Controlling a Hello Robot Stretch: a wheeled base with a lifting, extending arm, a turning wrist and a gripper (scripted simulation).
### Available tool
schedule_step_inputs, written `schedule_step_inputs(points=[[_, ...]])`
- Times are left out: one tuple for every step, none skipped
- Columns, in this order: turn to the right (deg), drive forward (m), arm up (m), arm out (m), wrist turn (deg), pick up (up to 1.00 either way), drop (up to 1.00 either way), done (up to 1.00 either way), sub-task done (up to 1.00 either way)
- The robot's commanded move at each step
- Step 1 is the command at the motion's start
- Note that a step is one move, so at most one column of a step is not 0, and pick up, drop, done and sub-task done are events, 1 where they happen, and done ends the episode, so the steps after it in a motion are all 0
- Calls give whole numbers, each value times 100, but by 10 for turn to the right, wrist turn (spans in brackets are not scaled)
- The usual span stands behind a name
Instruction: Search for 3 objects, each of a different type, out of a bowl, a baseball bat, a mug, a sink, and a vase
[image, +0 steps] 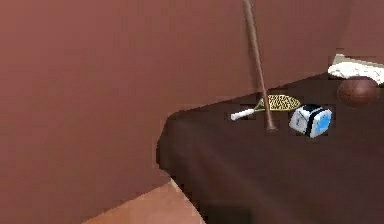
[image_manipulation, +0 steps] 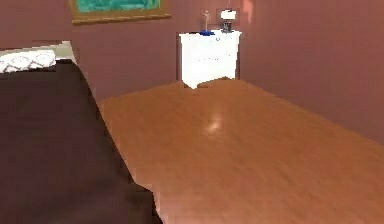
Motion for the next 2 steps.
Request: schedule_step_inputs(points=[[180,0,0,0,0,0,0,0,0],[0,0,0,0,0,0,0,100,0]])
